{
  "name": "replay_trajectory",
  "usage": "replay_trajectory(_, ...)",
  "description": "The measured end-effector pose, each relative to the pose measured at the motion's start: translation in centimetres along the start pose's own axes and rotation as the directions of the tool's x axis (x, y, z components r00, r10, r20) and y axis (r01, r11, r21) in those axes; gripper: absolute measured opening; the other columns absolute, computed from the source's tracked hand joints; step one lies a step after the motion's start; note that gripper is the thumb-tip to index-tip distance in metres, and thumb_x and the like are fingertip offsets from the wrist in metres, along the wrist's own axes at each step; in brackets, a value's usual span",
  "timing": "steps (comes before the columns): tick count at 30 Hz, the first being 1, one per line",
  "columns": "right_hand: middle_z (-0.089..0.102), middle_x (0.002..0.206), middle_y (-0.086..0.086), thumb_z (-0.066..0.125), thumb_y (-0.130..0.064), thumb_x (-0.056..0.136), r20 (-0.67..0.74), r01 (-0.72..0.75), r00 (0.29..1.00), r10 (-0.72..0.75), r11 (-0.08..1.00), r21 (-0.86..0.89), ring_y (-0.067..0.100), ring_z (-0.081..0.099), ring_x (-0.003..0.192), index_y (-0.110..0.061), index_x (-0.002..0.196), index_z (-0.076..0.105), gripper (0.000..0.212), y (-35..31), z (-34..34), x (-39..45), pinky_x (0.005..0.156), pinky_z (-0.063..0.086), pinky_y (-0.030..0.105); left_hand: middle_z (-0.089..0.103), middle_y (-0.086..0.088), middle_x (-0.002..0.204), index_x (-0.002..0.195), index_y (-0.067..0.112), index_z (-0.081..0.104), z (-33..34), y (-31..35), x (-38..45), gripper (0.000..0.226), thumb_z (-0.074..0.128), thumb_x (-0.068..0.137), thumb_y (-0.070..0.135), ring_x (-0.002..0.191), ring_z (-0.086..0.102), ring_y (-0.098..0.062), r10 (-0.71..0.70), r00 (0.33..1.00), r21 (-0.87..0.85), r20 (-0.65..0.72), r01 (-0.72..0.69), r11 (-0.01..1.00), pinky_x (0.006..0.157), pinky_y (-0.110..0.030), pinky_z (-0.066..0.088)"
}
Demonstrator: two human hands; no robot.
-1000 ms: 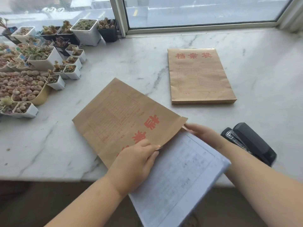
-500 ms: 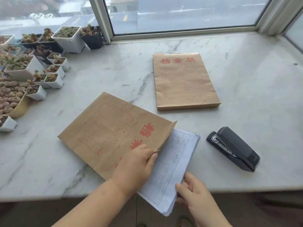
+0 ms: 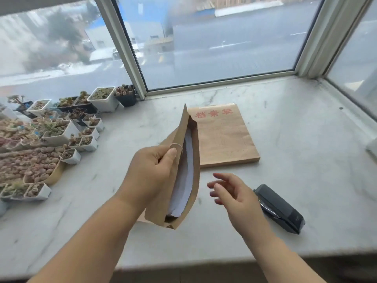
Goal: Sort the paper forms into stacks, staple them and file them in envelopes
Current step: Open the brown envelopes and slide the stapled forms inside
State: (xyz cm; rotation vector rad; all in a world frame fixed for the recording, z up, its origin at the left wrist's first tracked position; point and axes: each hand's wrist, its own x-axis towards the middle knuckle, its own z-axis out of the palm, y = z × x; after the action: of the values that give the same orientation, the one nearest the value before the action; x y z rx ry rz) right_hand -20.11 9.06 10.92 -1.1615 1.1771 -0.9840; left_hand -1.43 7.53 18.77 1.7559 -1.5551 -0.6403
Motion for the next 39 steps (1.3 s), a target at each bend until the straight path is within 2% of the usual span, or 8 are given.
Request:
replay_trajectory(3,0.052,0.135,-0.03,0.067,-0.075,0.063,0.223,0.164,0.966,-0.134,0.979,-0.125,-0.009,0.045,0.127,-0.049,0.134,0.04,0.08,-3.4,-0.7,-1.8,0.105,0.037,0.015,0.065,0.009,0.057,0.074,0.015,0.071,-3.6,4.6,1.8,0.028,0.055,0.096,0.02,0.051,0.057,-0.005,-0.099,0.992,-0.264,-0.084,0.074,0.962,0.049,-0.017,0.046)
replay_trajectory(6,0.02,0.157,-0.027,0.071,-0.074,0.056,0.324,0.497,0.864,-0.386,0.756,-0.426,-0.007,0.016,0.144,-0.047,0.149,0.016,0.111,-5.4,1.1,-2.0,0.116,0.02,0.023,0.067,0.005,0.056,0.078,0.016,0.069,-6.9,6.3,2.8,0.024,0.055,0.096,0.021,0.046,0.06,-0.007,-0.228,0.965,-0.519,-0.127,0.131,0.845,0.044,-0.017,0.049)
replay_trajectory(12,0.048,0.145,0.012,0.046,-0.017,0.071,0.342,0.709,0.569,-0.748,0.235,-0.665,0.024,0.044,0.133,-0.021,0.142,0.042,0.071,-2.1,5.2,1.4,0.104,0.034,0.045,0.07,-0.016,0.07,0.08,-0.002,0.066,-7.2,-1.3,-0.1,0.028,0.052,0.097,0.016,0.061,0.064,-0.021,-0.424,0.904,-0.664,-0.064,0.279,0.694,0.061,-0.029,0.054)
replay_trajectory(18,0.01,0.163,0.004,0.041,-0.017,0.073,0.584,0.711,0.639,-0.5,0.094,-0.697,0.02,0.046,0.122,-0.02,0.13,0.048,0.058,10.6,10.0,2.5,0.11,0.017,0.037,0.052,-0.008,0.069,0.07,0.012,0.058,-2.6,-20.2,-3.9,0.033,0.063,0.07,0.045,0.069,0.045,-0.019,-0.69,0.723,-0.492,0.026,0.61,0.621,0.067,-0.033,0.032)
replay_trajectory(21,0.001,0.164,0.006,0.042,-0.036,0.076,0.648,0.705,0.682,-0.338,0.07,-0.706,0.019,0.044,0.126,-0.024,0.13,0.049,0.056,16.7,11.7,0.7,0.112,0.014,0.04,0.044,-0.001,0.056,0.057,0.018,0.047,-1.2,-25.2,-6.7,0.034,0.064,0.086,0.021,0.057,0.04,-0.018,-0.766,0.643,-0.326,0.021,0.729,0.602,0.059,-0.029,0.031)
replay_trajectory(27,0.025,0.156,0.004,0.029,-0.071,0.09,0.633,0.66,0.746,-0.206,0.1,-0.745,0.013,0.015,0.149,-0.028,0.144,0.035,0.069,19.8,12.8,-0.7,0.112,0.018,0.041,0.059,0.006,0.079,0.098,0.029,0.046,-1.5,-28.5,-7.6,0.029,0.068,0.084,0.016,0.073,0.058,-0.007,-0.654,0.748,-0.083,-0.111,0.649,0.756,0.059,-0.019,0.038)
replay_trajectory(34,0.036,0.152,0.001,0.034,-0.056,0.096,0.519,0.55,0.834,-0.186,0.213,-0.808,0.011,0.015,0.149,-0.031,0.137,0.046,0.05,19.3,15.4,-0.3,0.114,0.016,0.036,0.059,0.005,0.074,0.079,0.017,0.053,-2.4,-30.8,-6.2,0.015,0.052,0.093,0.019,0.071,0.056,-0.016,-0.576,0.806,0.035,-0.137,0.585,0.81,0.064,-0.035,0.046)
replay_trajectory(39,0.045,0.148,0.004,0.029,-0.054,0.099,0.412,0.458,0.889,-0.201,0.349,-0.817,0.019,0.039,0.135,-0.029,0.128,0.052,0.045,18.7,17.4,-0.3,0.115,0.017,0.033,0.058,0.007,0.072,0.085,0.011,0.054,-2.7,-29.9,-7.3,0.017,0.045,0.099,0.01,0.062,0.049,-0.008,-0.591,0.8,-0.394,-0.109,0.511,0.764,0.062,-0.027,0.041)
